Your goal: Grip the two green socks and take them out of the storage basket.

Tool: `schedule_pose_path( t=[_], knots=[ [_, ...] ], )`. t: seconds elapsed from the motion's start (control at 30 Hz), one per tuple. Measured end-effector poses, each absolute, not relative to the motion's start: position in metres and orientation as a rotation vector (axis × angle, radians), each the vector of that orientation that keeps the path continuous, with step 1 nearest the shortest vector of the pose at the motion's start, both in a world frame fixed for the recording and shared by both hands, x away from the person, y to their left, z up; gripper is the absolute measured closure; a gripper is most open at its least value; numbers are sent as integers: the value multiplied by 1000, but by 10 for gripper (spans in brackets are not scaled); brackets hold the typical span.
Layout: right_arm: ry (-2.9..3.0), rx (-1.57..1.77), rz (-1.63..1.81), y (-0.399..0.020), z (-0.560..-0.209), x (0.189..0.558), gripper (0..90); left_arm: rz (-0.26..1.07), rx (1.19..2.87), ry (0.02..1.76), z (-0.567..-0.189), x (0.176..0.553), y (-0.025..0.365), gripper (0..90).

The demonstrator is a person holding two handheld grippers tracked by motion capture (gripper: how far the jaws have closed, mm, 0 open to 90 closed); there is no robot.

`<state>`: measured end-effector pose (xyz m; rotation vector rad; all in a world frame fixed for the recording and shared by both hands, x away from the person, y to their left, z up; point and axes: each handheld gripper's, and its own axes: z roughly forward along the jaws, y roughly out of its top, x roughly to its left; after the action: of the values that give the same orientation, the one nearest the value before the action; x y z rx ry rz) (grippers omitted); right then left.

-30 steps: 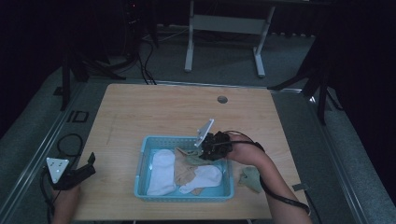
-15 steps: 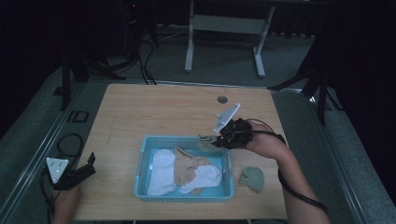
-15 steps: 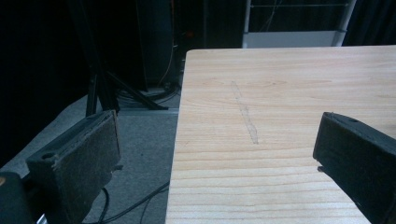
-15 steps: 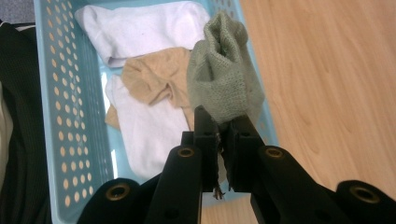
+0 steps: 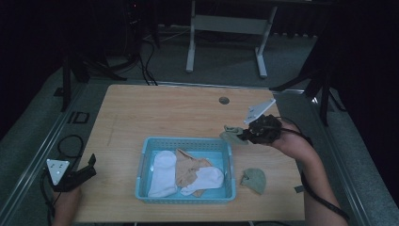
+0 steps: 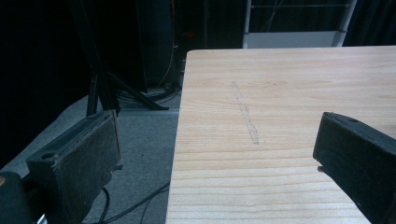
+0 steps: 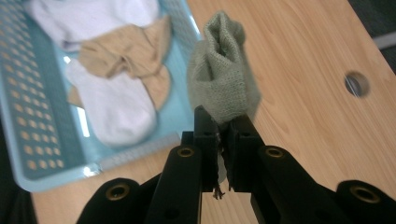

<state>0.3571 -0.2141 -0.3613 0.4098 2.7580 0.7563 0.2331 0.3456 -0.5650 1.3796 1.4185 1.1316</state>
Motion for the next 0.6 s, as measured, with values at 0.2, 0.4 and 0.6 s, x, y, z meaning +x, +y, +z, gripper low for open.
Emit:
schedule_pose_path(
  t=[0.2,0.4,0.6],
  knots=[
    [2728,523,759,-241,-372,363,841,1131,1382,1419,-565,233,346,4],
    [2707,641,730,-267,-398,372,839,1134,1381,1415,-565,233,346,4],
    [2726,741,716,-283,-426,379,839,1131,1384,1416,-565,233,346,3]
  ],
)
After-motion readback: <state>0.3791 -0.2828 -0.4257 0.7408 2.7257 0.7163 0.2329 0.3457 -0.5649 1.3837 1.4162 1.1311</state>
